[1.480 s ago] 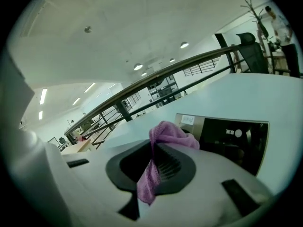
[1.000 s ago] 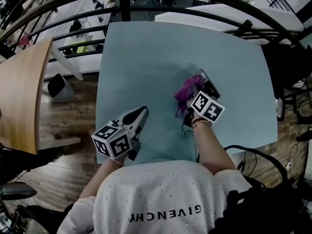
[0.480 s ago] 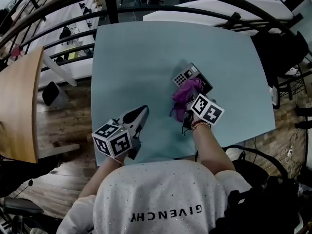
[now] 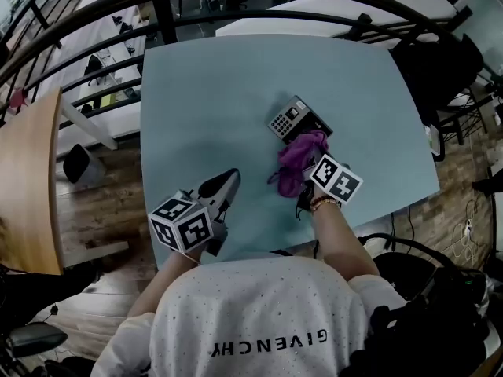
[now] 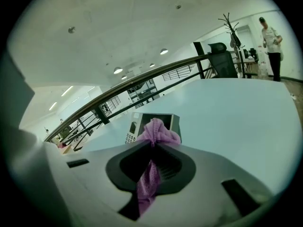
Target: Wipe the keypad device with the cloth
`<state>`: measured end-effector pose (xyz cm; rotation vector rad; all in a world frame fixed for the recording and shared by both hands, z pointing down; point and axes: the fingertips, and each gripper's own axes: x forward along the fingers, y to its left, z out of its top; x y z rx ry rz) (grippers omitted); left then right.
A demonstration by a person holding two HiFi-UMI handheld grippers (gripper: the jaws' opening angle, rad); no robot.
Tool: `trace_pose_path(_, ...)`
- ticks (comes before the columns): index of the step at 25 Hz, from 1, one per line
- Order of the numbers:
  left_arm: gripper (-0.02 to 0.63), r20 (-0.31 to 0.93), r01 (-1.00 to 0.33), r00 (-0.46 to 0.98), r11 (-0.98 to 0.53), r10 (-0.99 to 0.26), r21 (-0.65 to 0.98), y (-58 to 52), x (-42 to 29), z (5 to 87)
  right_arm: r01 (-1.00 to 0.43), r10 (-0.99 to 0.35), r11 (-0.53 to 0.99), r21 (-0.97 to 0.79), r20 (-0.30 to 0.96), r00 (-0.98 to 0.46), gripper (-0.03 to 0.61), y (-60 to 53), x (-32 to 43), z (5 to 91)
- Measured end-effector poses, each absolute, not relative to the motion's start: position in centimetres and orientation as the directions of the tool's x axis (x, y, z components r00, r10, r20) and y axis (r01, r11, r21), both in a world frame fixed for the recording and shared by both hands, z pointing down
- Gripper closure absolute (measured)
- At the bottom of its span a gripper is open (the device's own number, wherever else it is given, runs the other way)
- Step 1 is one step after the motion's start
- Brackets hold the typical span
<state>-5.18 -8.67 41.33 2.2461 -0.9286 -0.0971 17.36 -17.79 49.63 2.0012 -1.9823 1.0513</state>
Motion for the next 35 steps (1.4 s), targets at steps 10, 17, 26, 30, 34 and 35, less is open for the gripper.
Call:
trace_pose_path(10,0.609,0.162,-0.55,0.782,-0.545,-0.602,0.633,-8.7,-4.1,41.0,-0.907,-0.822,-0.217,-0.361,0.568,-0.029,0.555,-15.5,19.8,49.2)
trace_pose_path(17,0.609,0.146,-0.544,0.775,-0.532,-0.614,0.649,-9.2,-4.3,41.3,-0.923,-0.86,-0.14,-0.358,0.506,-0.066,0.555,-16.6,18.4,46.6)
trace_pose_path(26,0.609,0.162,-0.589,0.729,-0.488,-0.665,0.644,-9.6,-6.1,42.0,-0.915,-0.824,0.041,-0.402,0.504,-0.258,0.555,-19.1,12.0,47.5)
trace_pose_path(30,0.609,0.171,-0.615,0.696,-0.457,-0.697,0.642,-9.6,-7.0,42.5,-0.897,-0.775,0.147,-0.418,0.514,-0.367,0.555,-20.2,8.8,48.5)
trace_pose_path(34,0.609,0.187,-0.641,0.659,-0.414,-0.729,0.646,-9.7,-7.9,42.8,-0.898,-0.757,0.18,-0.401,0.526,-0.386,0.555,-22.0,7.5,48.8)
trace_pose_path(35,0.609,0.192,-0.648,0.65,-0.403,-0.736,0.646,-9.7,-8.2,42.9,-0.899,-0.754,0.185,-0.398,0.529,-0.389,0.555,-22.5,7.2,48.9)
